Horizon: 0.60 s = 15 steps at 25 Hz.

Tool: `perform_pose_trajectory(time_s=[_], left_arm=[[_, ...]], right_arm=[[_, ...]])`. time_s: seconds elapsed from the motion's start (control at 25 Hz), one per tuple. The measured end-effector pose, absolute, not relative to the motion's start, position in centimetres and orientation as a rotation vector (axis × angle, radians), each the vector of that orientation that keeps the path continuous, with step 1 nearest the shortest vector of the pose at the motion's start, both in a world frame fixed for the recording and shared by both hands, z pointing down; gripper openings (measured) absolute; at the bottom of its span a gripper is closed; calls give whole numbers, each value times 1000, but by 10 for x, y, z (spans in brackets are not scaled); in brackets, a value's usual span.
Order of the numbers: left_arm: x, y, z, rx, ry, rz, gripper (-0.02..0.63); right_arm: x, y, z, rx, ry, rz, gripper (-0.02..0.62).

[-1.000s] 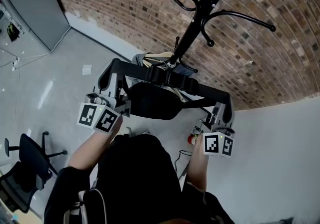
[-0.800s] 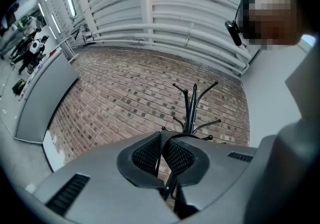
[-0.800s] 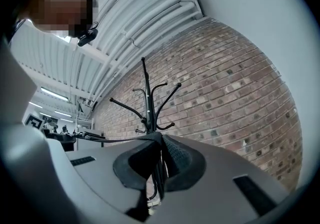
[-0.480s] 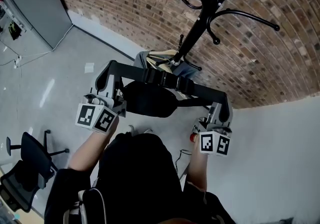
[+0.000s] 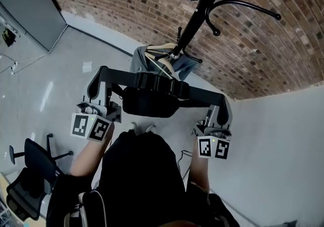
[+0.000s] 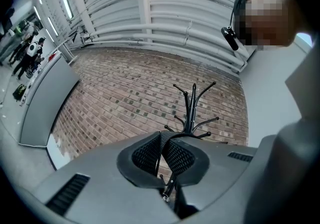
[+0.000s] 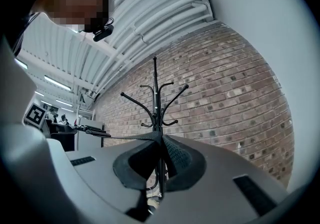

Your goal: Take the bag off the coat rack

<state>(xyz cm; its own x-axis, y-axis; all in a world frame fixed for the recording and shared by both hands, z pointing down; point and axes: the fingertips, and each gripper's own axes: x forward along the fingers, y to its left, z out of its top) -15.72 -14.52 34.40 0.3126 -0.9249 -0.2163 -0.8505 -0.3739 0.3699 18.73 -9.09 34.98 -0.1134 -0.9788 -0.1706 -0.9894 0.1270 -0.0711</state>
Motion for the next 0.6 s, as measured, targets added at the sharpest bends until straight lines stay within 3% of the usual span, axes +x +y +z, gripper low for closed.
perform_pose_trajectory(time_s=[0.6], left_arm=[[-163,-97,320,2454,-1546,-553,20]], right_arm=[[178,-33,315,-1998,2205,123,20]])
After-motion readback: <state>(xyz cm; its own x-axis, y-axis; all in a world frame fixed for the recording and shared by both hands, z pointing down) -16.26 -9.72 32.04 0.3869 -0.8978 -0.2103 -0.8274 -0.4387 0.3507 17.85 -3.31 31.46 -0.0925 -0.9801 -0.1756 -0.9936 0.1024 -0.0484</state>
